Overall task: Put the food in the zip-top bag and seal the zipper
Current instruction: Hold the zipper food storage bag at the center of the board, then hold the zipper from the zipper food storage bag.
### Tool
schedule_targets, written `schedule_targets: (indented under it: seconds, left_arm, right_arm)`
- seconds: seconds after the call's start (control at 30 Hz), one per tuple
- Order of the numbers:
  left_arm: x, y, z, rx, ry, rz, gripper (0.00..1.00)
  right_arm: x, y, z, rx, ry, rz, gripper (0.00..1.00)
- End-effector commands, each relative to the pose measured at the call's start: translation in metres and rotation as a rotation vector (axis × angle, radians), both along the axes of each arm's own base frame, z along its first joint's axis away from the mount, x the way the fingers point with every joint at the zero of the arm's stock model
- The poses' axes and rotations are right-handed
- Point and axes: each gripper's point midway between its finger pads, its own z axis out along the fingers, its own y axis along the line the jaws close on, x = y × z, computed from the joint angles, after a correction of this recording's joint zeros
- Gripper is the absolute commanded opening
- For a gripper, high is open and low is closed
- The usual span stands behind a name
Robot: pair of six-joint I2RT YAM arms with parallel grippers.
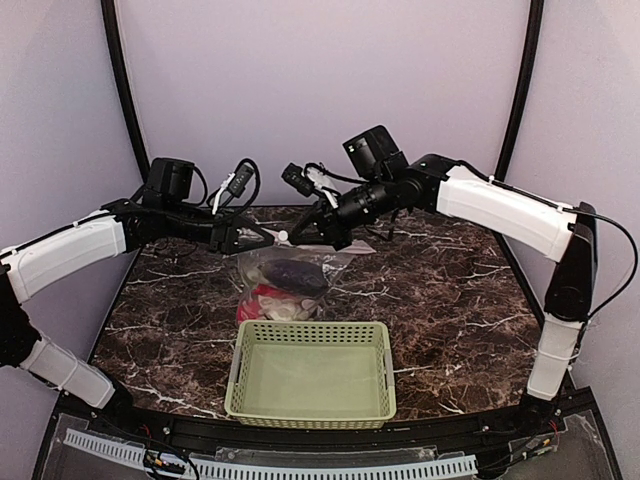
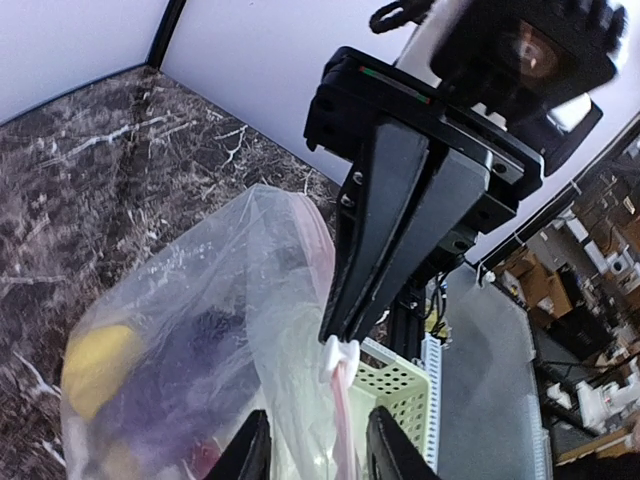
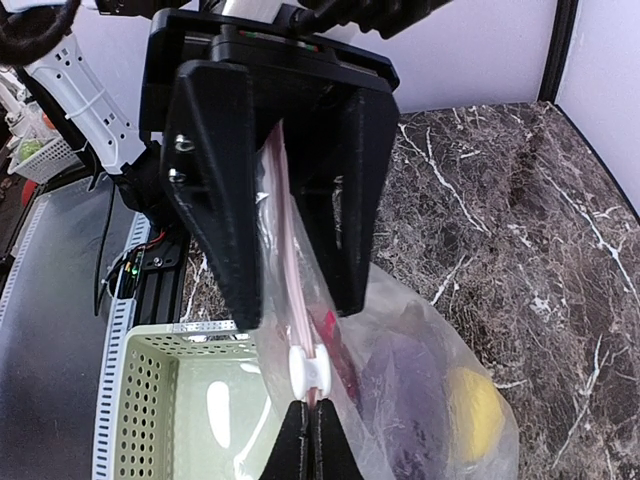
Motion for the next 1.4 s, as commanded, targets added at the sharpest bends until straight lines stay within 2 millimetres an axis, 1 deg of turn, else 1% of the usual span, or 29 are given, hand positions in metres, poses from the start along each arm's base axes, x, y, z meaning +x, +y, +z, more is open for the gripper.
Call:
schedule_targets:
  seconds: [0.0, 0.03, 0.1, 0.13, 0.17, 0.2, 0.27, 0.33, 0.37, 0.47, 0.53, 0.6, 0.73, 0.8, 0.97, 1.03, 1.1, 1.17, 1.37]
  left_arm:
    - [-0.005, 0.000, -0.003, 0.017, -0.002, -0.014, 0.22]
    - [-0.005, 0.000, -0.003, 0.018, -0.005, -0.013, 0.12]
    - [-0.004, 0.000, -0.002, 0.018, -0.014, -0.007, 0.02]
    - [-0.003, 0.000, -0.001, 0.016, -0.017, -0.007, 0.01]
    - [-0.003, 0.000, -0.001, 0.015, -0.020, -0.007, 0.01]
    - [-0.003, 0.000, 0.000, 0.013, -0.022, -0.008, 0.01]
    - [-0.003, -0.001, 0.000, 0.012, -0.025, -0.011, 0.01]
    - [-0.004, -0.001, 0.000, 0.009, -0.026, -0.015, 0.01]
    - [-0.004, -0.001, 0.001, 0.008, -0.026, -0.017, 0.01]
    - [-0.005, -0.001, 0.001, 0.007, -0.028, -0.018, 0.01]
    - [-0.005, -0.001, 0.001, 0.006, -0.028, -0.020, 0.01]
    - [-0.005, -0.001, 0.001, 0.005, -0.028, -0.020, 0.01]
    - [-0.006, -0.001, 0.001, 0.003, -0.030, -0.021, 0.01]
    - [-0.006, -0.001, 0.002, 0.003, -0.031, -0.021, 0.01]
    - [-0.007, -0.001, 0.002, 0.002, -0.032, -0.023, 0.01]
    - [-0.007, -0.001, 0.001, 0.003, -0.031, -0.024, 0.01]
    - [-0.007, -0.001, 0.001, 0.003, -0.032, -0.025, 0.01]
    - [-0.007, -0.001, 0.001, 0.002, -0.031, -0.026, 0.01]
    - [-0.008, -0.002, 0.001, -0.003, -0.025, -0.038, 0.01]
  right_arm:
    - [-0.001, -0.003, 0.018, 0.041, -0.023, -0.012, 0.00]
    - [-0.002, -0.003, 0.017, 0.041, -0.019, -0.008, 0.00]
    - [-0.005, -0.002, 0.018, 0.046, -0.010, 0.004, 0.00]
    - [-0.006, -0.002, 0.018, 0.049, -0.004, 0.013, 0.00]
    - [-0.007, -0.001, 0.019, 0.054, 0.001, 0.018, 0.04]
    - [-0.008, -0.001, 0.020, 0.057, 0.005, 0.023, 0.11]
    - [-0.008, 0.001, 0.021, 0.064, 0.011, 0.029, 0.21]
    - [-0.008, 0.003, 0.022, 0.070, 0.015, 0.034, 0.29]
    - [-0.008, 0.003, 0.023, 0.073, 0.015, 0.037, 0.30]
    - [-0.006, 0.006, 0.023, 0.078, 0.016, 0.040, 0.31]
    - [-0.005, 0.009, 0.022, 0.082, 0.019, 0.042, 0.31]
    - [-0.003, 0.012, 0.021, 0.084, 0.023, 0.045, 0.28]
    - [-0.001, 0.016, 0.019, 0.086, 0.034, 0.053, 0.18]
    - [-0.001, 0.017, 0.018, 0.086, 0.041, 0.057, 0.15]
    - [0.000, 0.018, 0.011, 0.075, 0.055, 0.060, 0.15]
    - [0.002, 0.018, 0.009, 0.072, 0.061, 0.057, 0.14]
    - [0.003, 0.018, 0.009, 0.073, 0.064, 0.056, 0.09]
    - [0.004, 0.018, 0.010, 0.077, 0.061, 0.056, 0.01]
    - [0.003, 0.022, 0.016, 0.100, 0.075, 0.074, 0.00]
